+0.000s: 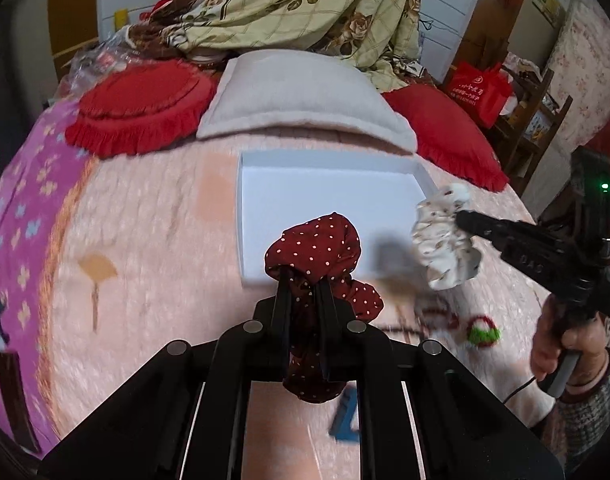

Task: Organize jewelry
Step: 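Carry both scrunchies into the white box tray and open both tools, then lower the left tool onto the blue hair clip and grasp it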

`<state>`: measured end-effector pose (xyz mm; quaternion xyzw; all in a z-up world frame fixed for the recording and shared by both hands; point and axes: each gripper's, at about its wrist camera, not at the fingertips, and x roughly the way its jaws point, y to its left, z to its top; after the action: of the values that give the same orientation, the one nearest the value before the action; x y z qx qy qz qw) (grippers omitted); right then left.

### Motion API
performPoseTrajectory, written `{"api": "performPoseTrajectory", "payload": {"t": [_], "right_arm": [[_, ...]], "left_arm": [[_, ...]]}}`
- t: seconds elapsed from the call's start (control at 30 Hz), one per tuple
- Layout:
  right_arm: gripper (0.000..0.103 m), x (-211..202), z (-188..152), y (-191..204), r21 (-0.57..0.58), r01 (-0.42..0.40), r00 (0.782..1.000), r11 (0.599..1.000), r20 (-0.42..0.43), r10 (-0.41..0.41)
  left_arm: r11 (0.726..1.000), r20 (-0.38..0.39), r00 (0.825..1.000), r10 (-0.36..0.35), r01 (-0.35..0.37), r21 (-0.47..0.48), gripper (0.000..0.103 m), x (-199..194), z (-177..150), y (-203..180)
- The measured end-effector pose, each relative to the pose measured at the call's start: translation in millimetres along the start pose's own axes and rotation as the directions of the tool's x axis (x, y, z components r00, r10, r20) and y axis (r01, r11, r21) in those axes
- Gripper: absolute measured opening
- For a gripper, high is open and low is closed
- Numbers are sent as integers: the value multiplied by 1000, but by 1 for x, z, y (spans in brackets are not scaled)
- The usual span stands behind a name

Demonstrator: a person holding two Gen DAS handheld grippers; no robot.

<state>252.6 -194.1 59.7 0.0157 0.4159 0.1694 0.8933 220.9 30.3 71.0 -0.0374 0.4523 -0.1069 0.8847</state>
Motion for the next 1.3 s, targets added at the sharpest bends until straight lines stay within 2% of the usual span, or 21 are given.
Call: {"api": "performPoseTrajectory", "payload": {"t": [0.1, 0.3, 0.47, 0.6, 0.63, 0.7, 0.77, 0.8, 0.83, 0.87, 1.03, 1.1, 1.2, 1.3], "right_arm": [[5, 17, 23, -19, 38, 32, 999, 999, -9, -32], [5, 79, 54, -57, 130, 38, 997, 991, -71, -28], [5, 131, 60, -78, 184, 33, 993, 982, -115, -11], [5, 158, 64, -88, 189, 51, 990, 981, -137, -25], [5, 160, 64, -89, 187, 57, 990, 981, -139, -31], [11, 167, 63, -92, 186, 67, 988, 980, -146, -40], [30, 171, 63, -91, 167, 92, 986, 982, -153, -66], [47, 172, 64, -91, 159, 102, 986, 982, -150, -78], [56, 169, 64, -90, 147, 120, 986, 982, -137, -100], [57, 165, 64, -90, 144, 127, 986, 981, -126, -109], [57, 137, 65, -89, 154, 133, 990, 979, -75, -123], [57, 121, 61, -85, 149, 131, 991, 980, -57, -124], [58, 86, 47, -79, 151, 116, 993, 982, -31, -113], [58, 56, 25, -71, 147, 99, 995, 984, -25, -96]], "left_arm": [[998, -11, 999, 46, -45, 42, 9, 26, 33, -5], [996, -60, 994, 87, -87, 3, 9, 117, 86, 9], [991, -116, 985, 127, -130, -22, 9, 183, 100, 25], [992, -126, 986, 109, -116, -50, 11, 210, 107, 33], [992, -123, 987, 106, -113, -51, 16, 213, 108, 34], [994, -114, 989, 92, -98, -50, 28, 214, 109, 34], [995, -97, 991, 89, -94, -44, 43, 213, 111, 34], [995, -91, 992, 88, -92, -44, 45, 211, 111, 33], [995, -85, 993, 80, -85, -50, 47, 207, 111, 34], [995, -84, 994, 72, -77, -57, 52, 205, 111, 36], [994, -66, 996, 60, -65, -84, 52, 174, 104, 38], [993, -45, 995, 86, -90, -80, 52, 151, 96, 34], [989, -25, 991, 129, -131, -75, 52, 117, 77, 26], [990, -15, 993, 120, -120, -78, 52, 79, 47, 20]]}}
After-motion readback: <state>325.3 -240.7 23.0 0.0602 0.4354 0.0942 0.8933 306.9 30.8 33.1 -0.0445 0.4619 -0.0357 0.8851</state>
